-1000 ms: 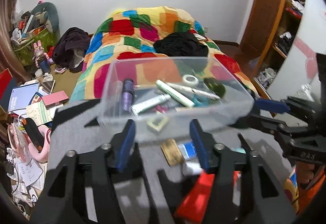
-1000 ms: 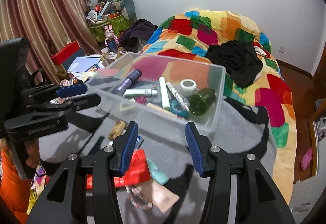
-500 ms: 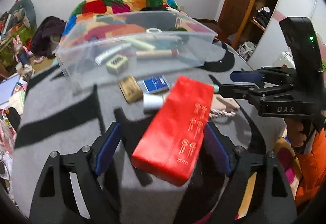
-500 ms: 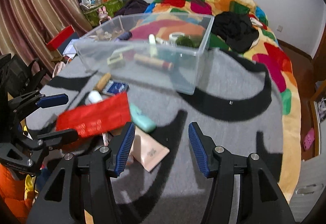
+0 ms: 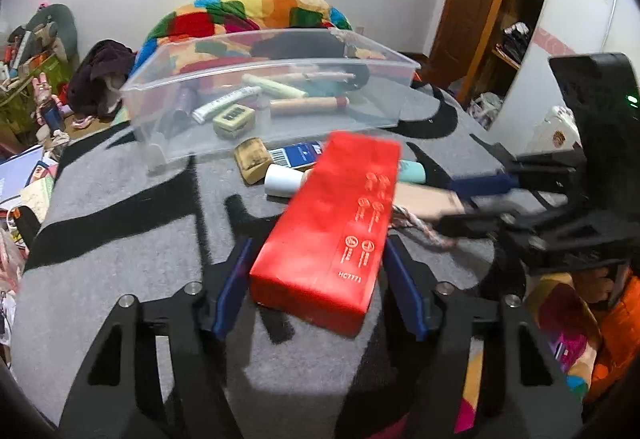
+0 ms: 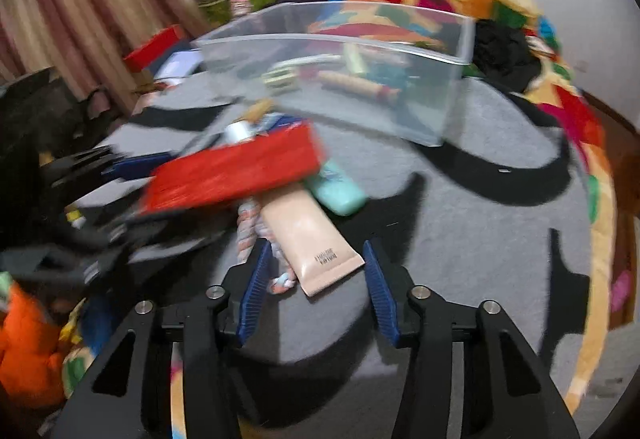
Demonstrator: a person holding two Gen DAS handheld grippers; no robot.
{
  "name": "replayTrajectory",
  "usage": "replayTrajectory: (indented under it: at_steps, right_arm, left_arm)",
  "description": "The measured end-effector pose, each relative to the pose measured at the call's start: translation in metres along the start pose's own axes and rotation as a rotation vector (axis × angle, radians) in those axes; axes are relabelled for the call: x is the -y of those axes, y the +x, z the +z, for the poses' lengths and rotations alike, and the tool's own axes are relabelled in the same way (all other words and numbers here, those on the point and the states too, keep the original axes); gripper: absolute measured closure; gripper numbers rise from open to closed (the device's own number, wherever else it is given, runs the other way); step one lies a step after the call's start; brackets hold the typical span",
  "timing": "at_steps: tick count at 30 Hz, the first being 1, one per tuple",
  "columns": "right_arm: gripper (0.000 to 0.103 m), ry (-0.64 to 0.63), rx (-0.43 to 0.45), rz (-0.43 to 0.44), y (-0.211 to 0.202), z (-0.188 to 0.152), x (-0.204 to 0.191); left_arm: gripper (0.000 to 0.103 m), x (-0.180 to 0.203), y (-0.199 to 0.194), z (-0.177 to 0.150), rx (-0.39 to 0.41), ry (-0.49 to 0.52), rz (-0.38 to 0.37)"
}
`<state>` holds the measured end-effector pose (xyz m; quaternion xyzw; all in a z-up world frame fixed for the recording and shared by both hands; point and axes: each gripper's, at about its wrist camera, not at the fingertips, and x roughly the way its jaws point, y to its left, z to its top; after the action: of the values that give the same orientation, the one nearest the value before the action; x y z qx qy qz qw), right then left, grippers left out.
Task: Organize objects
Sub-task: 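Grasp the red pouch with the left gripper while the right grasps the mint-green bottle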
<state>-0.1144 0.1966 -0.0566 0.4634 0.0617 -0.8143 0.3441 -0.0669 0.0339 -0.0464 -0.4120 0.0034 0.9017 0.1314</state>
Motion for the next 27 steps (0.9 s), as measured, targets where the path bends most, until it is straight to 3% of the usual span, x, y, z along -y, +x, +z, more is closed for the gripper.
replayTrajectory:
  at_steps: [2,10,12,19,20,23,27]
  right_arm:
    - [0.062,-0.032,0.004,0.040,-0.006,-0.003,-0.007]
    - [0.061,0.026,0.064,-0.031,-0.007,0.025,0.010]
    - [0.061,0.027,0.049,-0.076,0.003,0.035,0.012]
    - [0.061,-0.054,-0.045,-0.114,0.042,0.049,0.003]
    - [0.062,-0.081,-0.036,-0.139,0.042,0.047,-0.002]
    - [0.081,-0.117,-0.029,-0.140,0.041,0.046,-0.011]
    - [0.080,-0.137,-0.011,-0.169,0.037,0.040,-0.016]
  left_arm:
    - [0.045,-0.004,-0.005,-0.002,0.015,-0.009,0.015]
    - [0.047,-0.020,-0.030,-0.007,0.072,-0.064,0.048]
    - [0.047,-0.023,-0.034,-0.007,0.076,-0.076,0.055]
    - [0.047,-0.030,-0.039,-0.009,0.078,-0.103,0.058]
    - [0.047,-0.029,-0.040,-0.009,0.080,-0.102,0.059]
    - [0.047,-0.025,-0.043,-0.006,0.098,-0.093,0.073]
    - [0.047,-0.022,-0.052,0.000,0.132,-0.091,0.070]
